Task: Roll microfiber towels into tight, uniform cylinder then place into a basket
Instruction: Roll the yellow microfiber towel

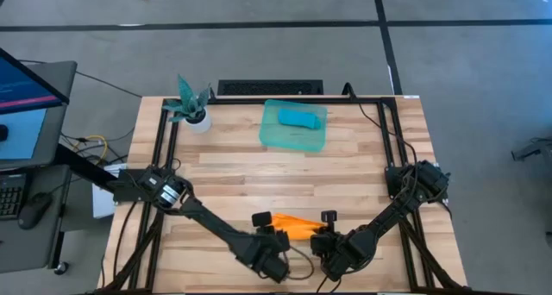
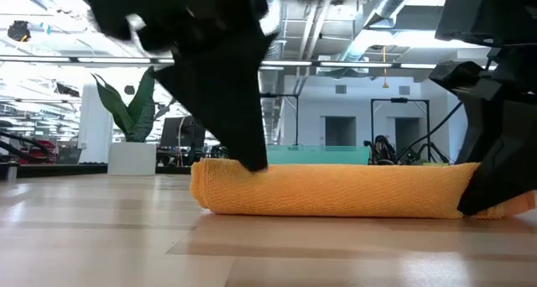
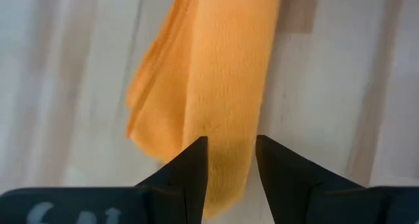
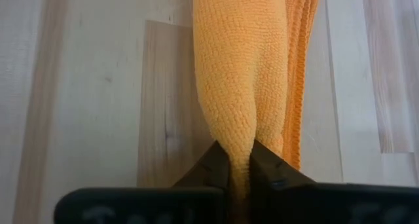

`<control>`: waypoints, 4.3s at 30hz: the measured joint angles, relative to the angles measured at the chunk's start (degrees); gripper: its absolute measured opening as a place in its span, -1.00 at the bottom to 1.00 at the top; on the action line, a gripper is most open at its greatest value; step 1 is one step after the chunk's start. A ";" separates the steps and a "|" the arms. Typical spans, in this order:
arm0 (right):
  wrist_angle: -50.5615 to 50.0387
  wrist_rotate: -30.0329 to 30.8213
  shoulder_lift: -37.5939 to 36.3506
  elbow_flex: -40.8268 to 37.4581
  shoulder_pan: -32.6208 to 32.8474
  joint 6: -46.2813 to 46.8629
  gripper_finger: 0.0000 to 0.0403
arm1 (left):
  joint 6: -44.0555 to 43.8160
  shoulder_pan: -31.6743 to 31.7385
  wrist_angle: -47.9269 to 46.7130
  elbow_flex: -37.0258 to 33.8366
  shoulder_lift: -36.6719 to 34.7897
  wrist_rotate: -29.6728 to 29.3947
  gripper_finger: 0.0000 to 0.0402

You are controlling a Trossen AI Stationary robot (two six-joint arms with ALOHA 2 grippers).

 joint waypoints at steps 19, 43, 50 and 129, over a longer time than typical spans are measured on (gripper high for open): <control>0.28 -1.06 -0.08 -0.04 -0.57 0.11 -0.83 | 12.10 -6.25 4.73 -5.68 -0.24 -16.08 -0.39; 0.42 -1.42 -0.11 -0.09 -0.59 0.07 -0.82 | 7.03 0.74 12.25 -14.61 -1.11 -3.77 -0.56; -0.25 -2.86 -0.07 1.11 -0.10 -1.01 -0.83 | 13.78 1.62 8.68 -11.88 -0.79 0.75 -0.95; 12.60 9.92 -5.43 1.83 5.39 -17.27 -0.41 | -4.00 14.99 -14.41 7.69 6.05 39.39 -0.94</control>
